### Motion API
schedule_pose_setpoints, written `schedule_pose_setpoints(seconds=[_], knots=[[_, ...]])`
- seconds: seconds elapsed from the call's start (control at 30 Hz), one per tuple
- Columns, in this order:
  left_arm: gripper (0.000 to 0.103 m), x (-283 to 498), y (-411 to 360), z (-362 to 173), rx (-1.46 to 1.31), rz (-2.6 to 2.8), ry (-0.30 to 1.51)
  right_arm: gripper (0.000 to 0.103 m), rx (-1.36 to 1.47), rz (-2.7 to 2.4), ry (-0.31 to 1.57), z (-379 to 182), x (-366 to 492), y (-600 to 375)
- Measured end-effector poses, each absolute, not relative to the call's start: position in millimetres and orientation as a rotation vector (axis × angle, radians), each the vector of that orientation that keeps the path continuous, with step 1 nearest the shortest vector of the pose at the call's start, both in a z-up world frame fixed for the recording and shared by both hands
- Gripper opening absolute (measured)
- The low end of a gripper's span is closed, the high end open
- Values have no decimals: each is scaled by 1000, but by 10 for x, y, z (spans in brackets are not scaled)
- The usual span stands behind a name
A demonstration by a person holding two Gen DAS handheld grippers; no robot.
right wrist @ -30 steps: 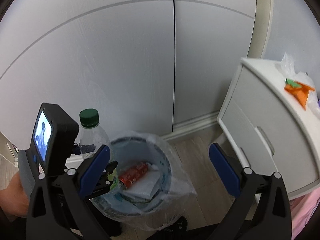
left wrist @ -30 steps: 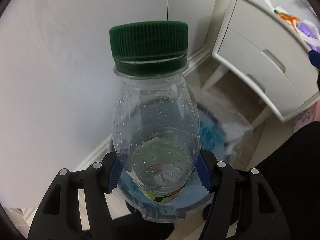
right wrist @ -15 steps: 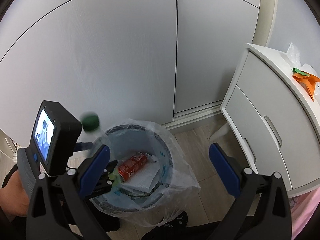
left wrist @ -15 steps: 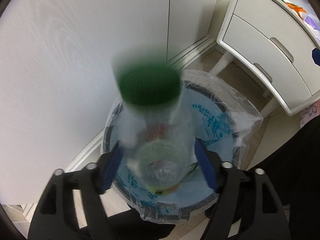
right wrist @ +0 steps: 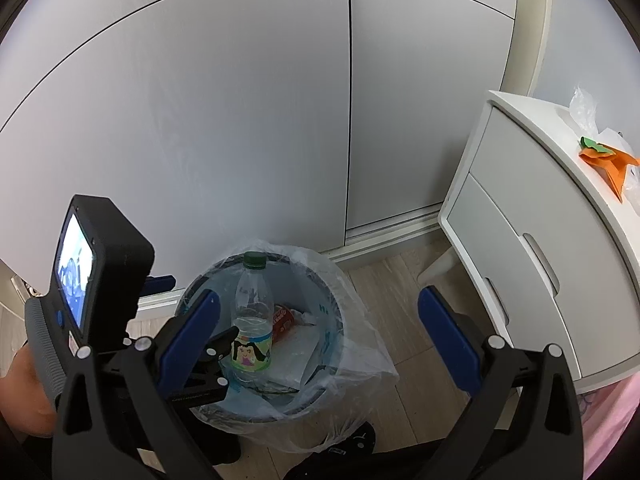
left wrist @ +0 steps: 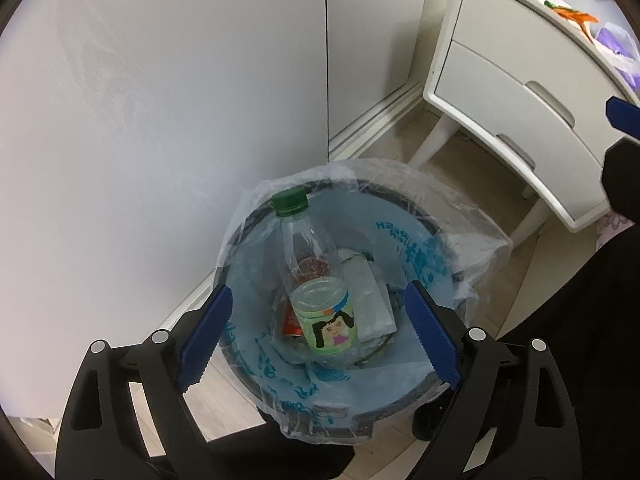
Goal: Collect trash
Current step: 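Open the left tool to drop the water bottle into the bin, then move the right tool back to the nightstand toward the plastic wrap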
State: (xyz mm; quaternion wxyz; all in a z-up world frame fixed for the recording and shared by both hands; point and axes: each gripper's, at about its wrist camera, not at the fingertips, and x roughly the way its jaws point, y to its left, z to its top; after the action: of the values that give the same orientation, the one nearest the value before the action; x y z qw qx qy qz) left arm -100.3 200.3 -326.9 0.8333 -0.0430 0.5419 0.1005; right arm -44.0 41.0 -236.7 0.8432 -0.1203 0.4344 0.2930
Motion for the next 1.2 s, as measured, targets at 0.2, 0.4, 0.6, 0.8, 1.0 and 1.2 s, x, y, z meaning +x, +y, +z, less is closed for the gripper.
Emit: schedule_pose_setpoints(seconds=[0.2,0.4,0.6,0.8,1.0,1.2], knots=[[86,-1037,1974,-3070,-105,220,1111,97,-247,621,904,-2265,-465,362],[86,-913,1846,-2762,-48,208,1048,97,-206,587,870,-2030,-386,182],[87,-621,1597,-2328,5,148,961,97,-139,508,792,-1620,-173,-168],[87,-214,1249,-1843,18,71,885,97,-78,382,720,-1203,116,-726],[91,152,764,-1434,70,-22,817,97,-54,276,672,-913,300,-1276],[97,458,297,-1246,82,-114,790,97,-28,179,655,-815,394,-1789]])
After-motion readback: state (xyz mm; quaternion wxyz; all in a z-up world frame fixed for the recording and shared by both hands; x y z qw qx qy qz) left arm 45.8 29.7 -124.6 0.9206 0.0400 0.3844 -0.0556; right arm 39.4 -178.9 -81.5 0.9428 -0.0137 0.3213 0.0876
